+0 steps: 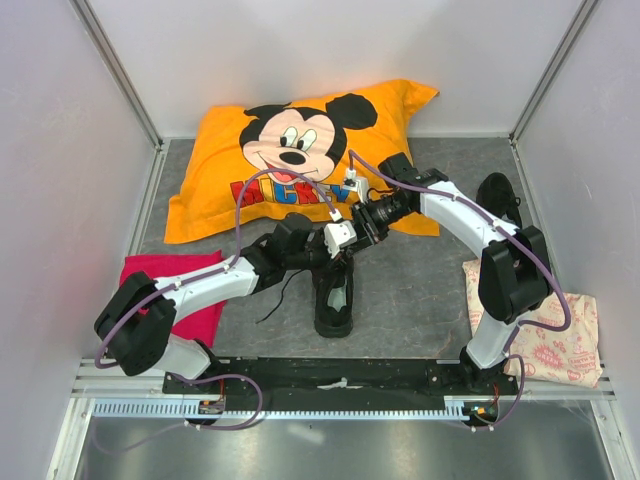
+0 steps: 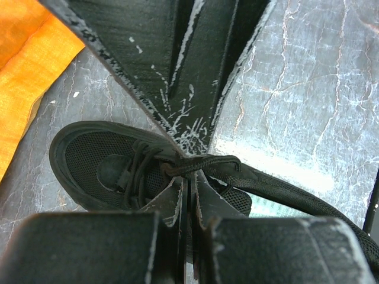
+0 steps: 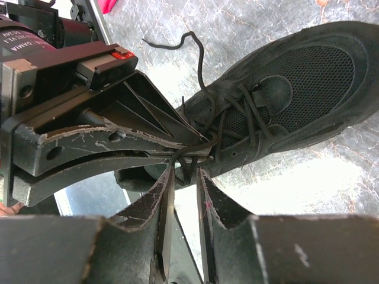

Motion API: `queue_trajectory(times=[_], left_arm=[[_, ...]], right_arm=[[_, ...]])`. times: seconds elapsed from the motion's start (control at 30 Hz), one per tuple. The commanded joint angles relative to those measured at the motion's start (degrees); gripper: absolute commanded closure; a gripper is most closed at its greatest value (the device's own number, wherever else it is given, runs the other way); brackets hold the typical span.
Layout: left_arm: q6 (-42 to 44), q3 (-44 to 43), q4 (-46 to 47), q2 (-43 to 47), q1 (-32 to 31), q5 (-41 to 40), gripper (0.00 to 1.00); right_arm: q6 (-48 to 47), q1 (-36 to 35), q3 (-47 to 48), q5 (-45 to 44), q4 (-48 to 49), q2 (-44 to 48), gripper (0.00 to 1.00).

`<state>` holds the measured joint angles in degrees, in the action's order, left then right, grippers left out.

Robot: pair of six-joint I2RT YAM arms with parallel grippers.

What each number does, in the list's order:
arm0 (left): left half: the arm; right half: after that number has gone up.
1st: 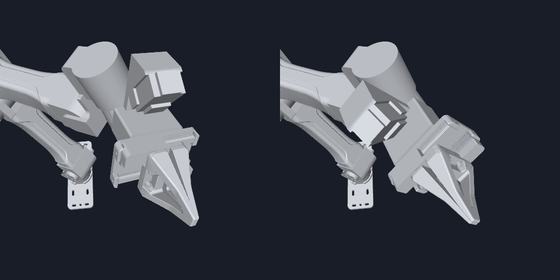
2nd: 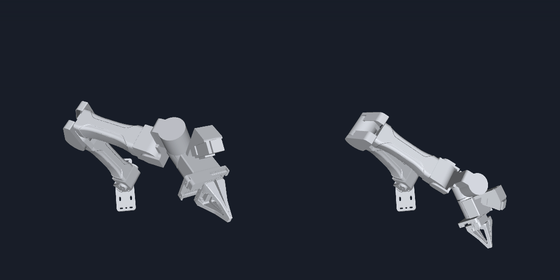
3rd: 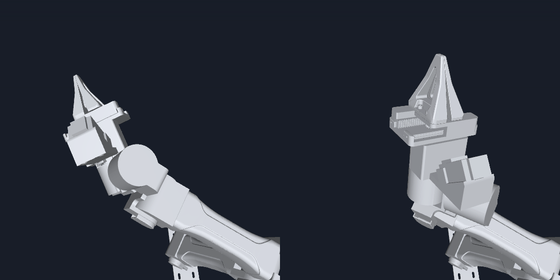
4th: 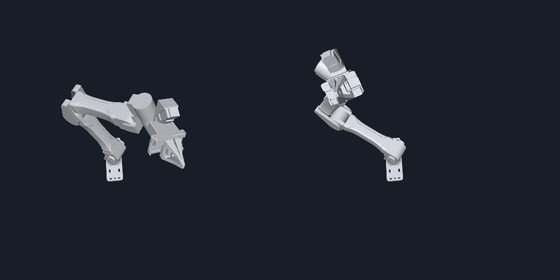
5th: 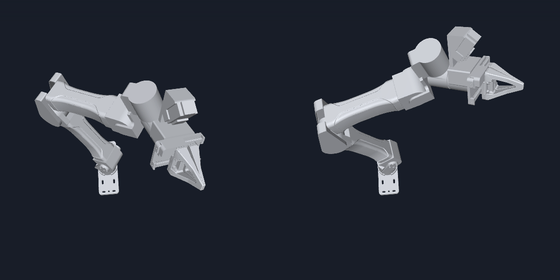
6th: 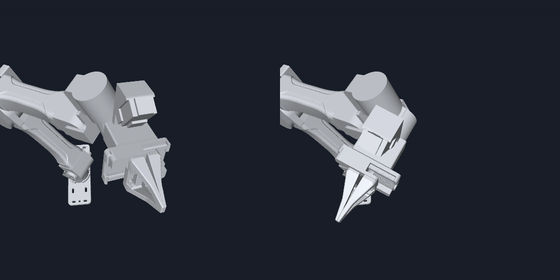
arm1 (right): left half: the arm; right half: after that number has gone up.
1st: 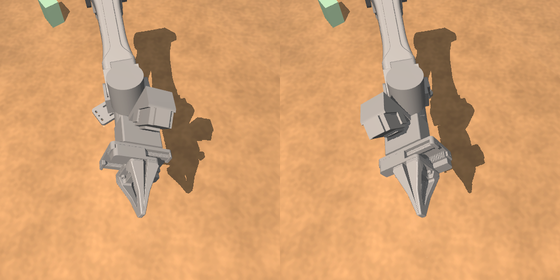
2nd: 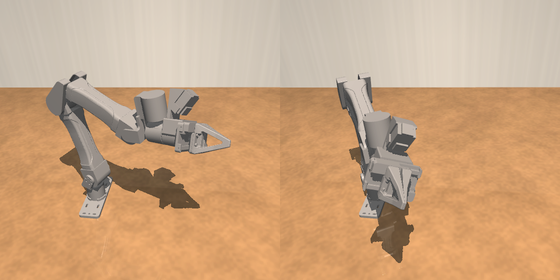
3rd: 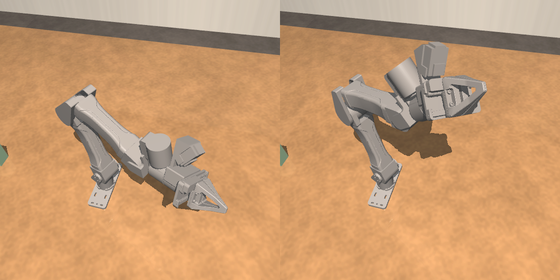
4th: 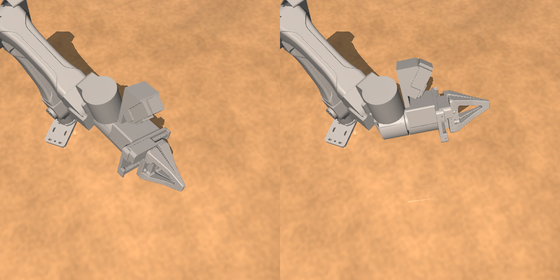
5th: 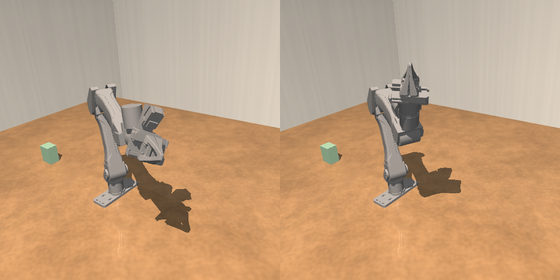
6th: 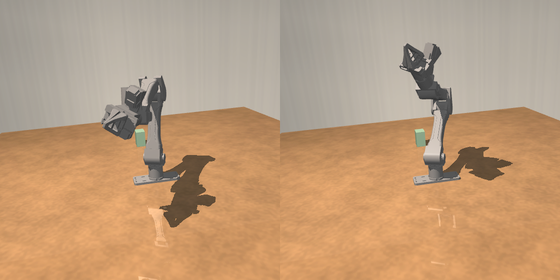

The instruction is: Tie the shoes

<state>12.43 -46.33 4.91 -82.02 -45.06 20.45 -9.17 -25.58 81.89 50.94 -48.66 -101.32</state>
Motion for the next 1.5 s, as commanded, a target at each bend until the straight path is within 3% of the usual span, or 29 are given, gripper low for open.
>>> queue_trajectory(times=[0.0,0.13,0.17,0.2,0.47,0.7,0.83,1.0,1.3,1.33,1.43,1.47], left_arm=[[-1.4,-1.0,3.5,0.8,0.0,3.0,0.98],[-1.4,-1.2,3.6,0.8,0.0,3.0,0.98],[-1.3,-1.3,3.4,0.8,0.0,3.0,0.98],[-1.1,-1.5,3.1,1.0,0.0,2.8,0.93],[5.9,1.8,-6.0,11.3,1.8,2.9,0.51],[16.7,2.3,-15.4,15.0,11.1,6.6,0.39],[30.5,0.5,-20.9,10.5,14.0,10.1,0.39],[38.4,-0.8,-21.5,4.8,14.3,12.9,0.36],[38.3,-6.5,-21.5,-6.6,14.1,13.7,0.35],[38.1,-6.8,-21.5,-7.6,14.2,13.4,0.36],[38.5,-7.3,-23.0,-8.2,14.1,12.3,0.53],[38.7,-7.2,-23.6,-7.7,14.2,12.1,0.68]], right_arm=[[0.0,-0.5,-0.4,0.8,1.9,-0.6,0.73],[-0.2,-0.9,-0.5,1.0,1.9,-0.8,0.85],[-0.3,-0.9,-0.6,1.0,1.8,-0.8,0.98],[-0.4,-0.8,-0.7,0.6,1.7,-0.6,1.00],[-2.8,-0.5,-0.1,-2.1,0.1,2.9,1.00],[-6.4,-0.3,1.9,-4.7,-3.7,3.4,1.00],[-7.6,-0.3,2.4,-5.3,-4.8,3.1,1.00],[-7.9,-0.3,3.3,-5.1,-5.7,2.6,1.00],[-8.1,-0.3,4.5,-5.7,-6.4,2.3,1.00],[-8.1,-0.3,4.6,-6.1,-6.6,2.3,1.00],[-9.1,-0.3,5.1,-6.9,-7.4,2.3,1.00],[-9.4,-0.3,5.2,-7.4,-7.8,2.4,1.00]])
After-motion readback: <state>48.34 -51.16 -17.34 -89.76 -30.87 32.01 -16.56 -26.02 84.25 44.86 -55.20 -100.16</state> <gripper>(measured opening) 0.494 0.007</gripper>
